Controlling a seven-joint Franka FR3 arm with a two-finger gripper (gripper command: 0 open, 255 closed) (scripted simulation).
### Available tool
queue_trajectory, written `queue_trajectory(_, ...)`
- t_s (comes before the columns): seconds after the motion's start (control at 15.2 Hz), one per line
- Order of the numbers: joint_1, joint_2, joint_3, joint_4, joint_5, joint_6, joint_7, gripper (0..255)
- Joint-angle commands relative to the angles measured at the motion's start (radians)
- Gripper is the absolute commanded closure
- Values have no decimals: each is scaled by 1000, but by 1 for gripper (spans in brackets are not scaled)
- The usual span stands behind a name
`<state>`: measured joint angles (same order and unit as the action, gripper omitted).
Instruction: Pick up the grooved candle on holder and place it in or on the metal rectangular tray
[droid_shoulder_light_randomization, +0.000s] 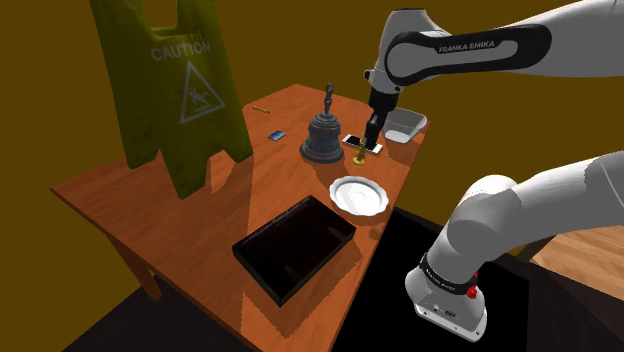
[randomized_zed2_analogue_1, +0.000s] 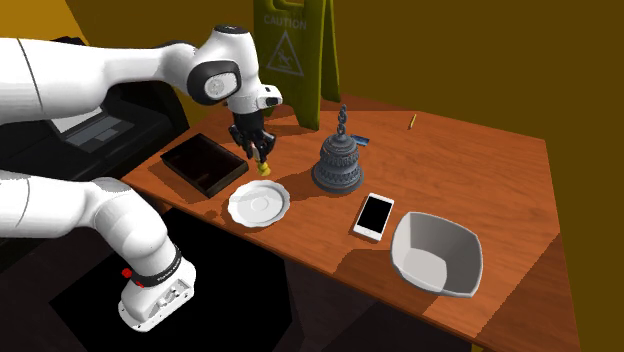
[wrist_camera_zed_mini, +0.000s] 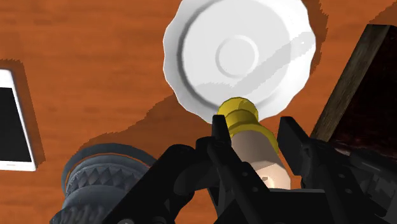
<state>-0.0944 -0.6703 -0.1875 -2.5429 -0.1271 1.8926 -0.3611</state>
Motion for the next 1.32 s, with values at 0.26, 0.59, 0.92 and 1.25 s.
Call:
queue_trajectory(0.26,70,-43,133,-24,82,-25,152,255)
queue_trajectory(0.59,133,-40,242,-13,155,-36,277,255)
queue_trajectory(0.92,188,-2,350,29,221,-36,401,255)
queue_trajectory(1.25,231,66,456,99,273,-30,524,255)
